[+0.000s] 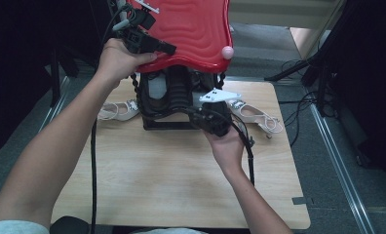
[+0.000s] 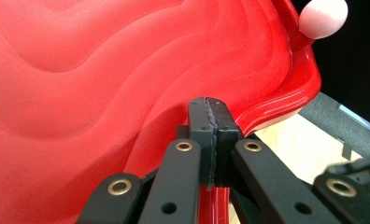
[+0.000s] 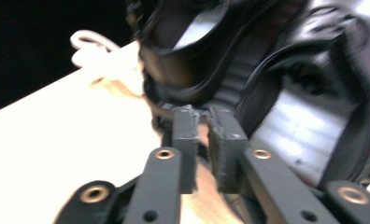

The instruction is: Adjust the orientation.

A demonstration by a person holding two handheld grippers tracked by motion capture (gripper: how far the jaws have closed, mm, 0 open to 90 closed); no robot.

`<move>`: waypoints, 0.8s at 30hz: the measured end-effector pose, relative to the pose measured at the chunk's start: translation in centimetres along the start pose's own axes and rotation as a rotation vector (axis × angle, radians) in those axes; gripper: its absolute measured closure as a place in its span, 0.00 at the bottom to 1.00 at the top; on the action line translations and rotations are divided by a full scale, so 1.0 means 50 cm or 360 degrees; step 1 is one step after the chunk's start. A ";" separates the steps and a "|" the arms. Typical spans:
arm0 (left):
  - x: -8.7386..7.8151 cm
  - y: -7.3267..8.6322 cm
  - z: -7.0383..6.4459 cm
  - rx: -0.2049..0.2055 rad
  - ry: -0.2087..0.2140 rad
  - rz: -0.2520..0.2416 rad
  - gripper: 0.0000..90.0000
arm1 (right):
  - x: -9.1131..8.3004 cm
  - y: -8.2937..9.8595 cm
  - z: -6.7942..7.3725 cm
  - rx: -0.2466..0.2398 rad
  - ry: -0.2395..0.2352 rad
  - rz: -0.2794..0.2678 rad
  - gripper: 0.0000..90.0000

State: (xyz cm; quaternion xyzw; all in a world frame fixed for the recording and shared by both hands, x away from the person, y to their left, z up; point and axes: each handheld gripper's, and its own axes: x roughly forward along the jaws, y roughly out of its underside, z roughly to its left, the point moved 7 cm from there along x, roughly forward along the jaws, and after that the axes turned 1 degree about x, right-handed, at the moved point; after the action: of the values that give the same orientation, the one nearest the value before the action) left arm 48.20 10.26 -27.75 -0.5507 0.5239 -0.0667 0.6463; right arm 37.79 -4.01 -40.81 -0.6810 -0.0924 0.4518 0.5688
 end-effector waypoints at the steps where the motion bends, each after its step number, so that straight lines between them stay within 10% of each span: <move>1: 0.000 0.000 0.000 -0.0001 0.0000 -0.0001 1.00 | 0.001 0.021 0.005 -0.0005 -0.0046 0.0044 1.00; 10: 0.000 0.000 0.000 -0.0003 0.0006 0.0001 1.00 | 0.019 0.084 -0.024 0.0067 -0.0152 0.0169 1.00; 24: -0.001 0.001 -0.001 -0.0007 0.0004 0.0006 1.00 | 0.033 0.072 -0.055 0.0054 -0.0143 0.0205 1.00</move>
State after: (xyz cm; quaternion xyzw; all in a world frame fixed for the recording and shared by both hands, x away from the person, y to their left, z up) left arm 48.13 10.30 -27.74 -0.5510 0.5259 -0.0652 0.6446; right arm 39.33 -6.06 -44.87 -0.6550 -0.0663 0.5189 0.5453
